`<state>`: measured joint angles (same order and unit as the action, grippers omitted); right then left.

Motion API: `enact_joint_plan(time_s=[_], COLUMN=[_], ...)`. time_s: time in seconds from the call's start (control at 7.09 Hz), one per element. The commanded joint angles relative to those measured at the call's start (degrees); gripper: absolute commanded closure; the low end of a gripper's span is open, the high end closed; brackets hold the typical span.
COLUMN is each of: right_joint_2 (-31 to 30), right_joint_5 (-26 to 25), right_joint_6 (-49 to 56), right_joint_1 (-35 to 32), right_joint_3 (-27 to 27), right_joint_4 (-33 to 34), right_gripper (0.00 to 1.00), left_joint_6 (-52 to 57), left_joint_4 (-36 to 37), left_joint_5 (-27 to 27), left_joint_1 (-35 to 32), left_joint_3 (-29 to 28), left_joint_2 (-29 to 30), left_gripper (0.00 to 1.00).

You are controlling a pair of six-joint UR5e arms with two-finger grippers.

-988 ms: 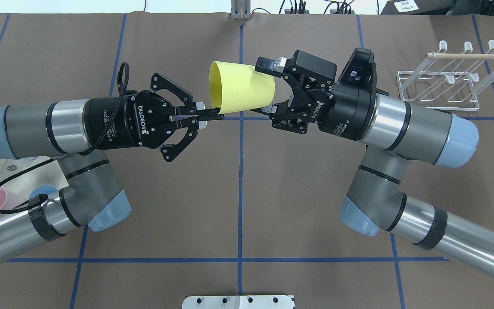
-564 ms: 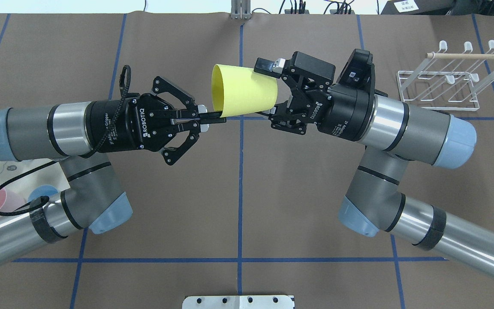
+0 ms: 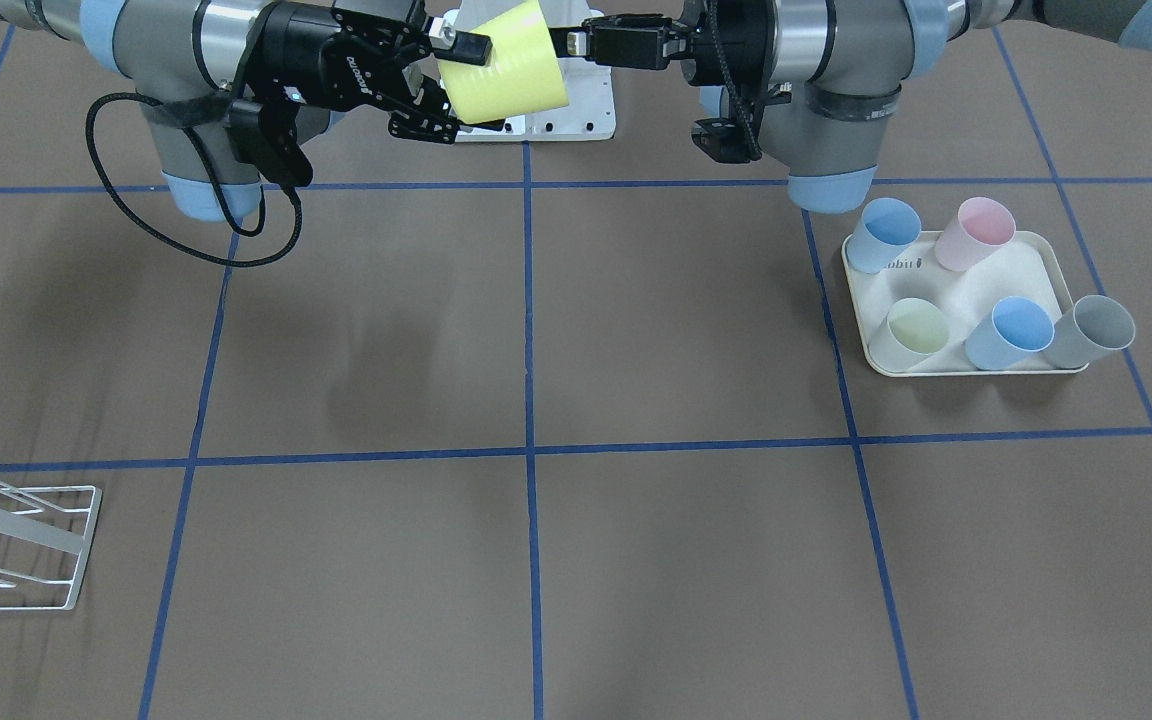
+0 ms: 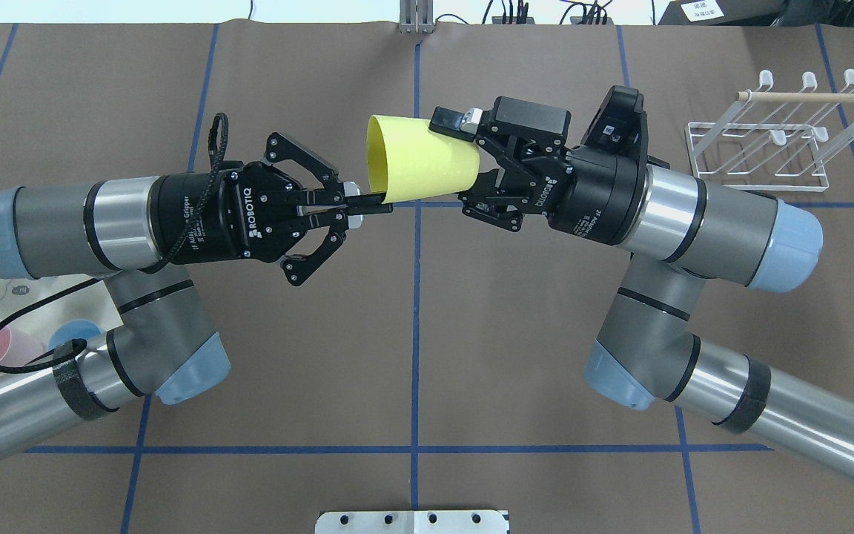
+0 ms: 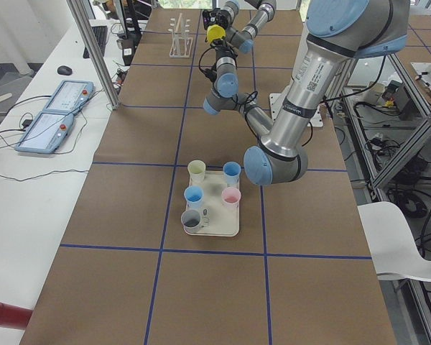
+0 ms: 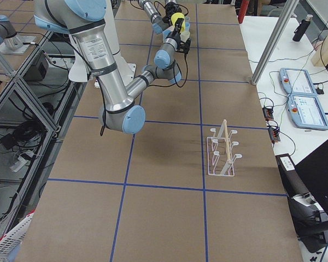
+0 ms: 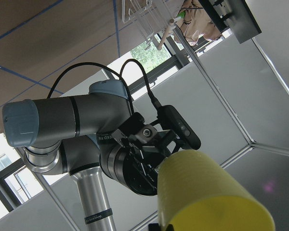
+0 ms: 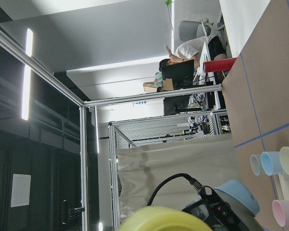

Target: Transfer IKEA cup to right arm and place on rack

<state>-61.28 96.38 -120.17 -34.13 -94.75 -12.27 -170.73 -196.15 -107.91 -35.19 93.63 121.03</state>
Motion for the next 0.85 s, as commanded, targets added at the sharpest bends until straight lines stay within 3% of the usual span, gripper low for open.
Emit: enact_joint_plan(time_s=[0.0,0.14,0.42,0.71], right_joint_2=[0.0,0.0,-0.6,-3.6], right_joint_5=[0.0,-0.1,-1.1,-5.7], right_joint_6=[-0.1,-0.1,-0.3,0.7], right_joint_1=[0.0,0.1,-0.2,-0.9], right_joint_3=[0.0,0.0,-0.3,0.0], right_joint_4=[0.0,0.0,-1.7,-1.3], right_gripper=[1.00,1.00,1.00,1.00], left_joint_6=[0.5,0.7,0.8,9.7], left_joint_4=[0.0,0.0,-0.5,-0.9], left_joint_5=[0.0,0.1,3.6,4.2], left_joint_1=[0.0,-0.1,-1.7,-3.2], left_joint_3=[0.0,0.1,0.4,0.4], left_joint_2=[0.0,0.0,-0.4,-2.5], left_gripper=[0.56,0.01,0.00,0.00])
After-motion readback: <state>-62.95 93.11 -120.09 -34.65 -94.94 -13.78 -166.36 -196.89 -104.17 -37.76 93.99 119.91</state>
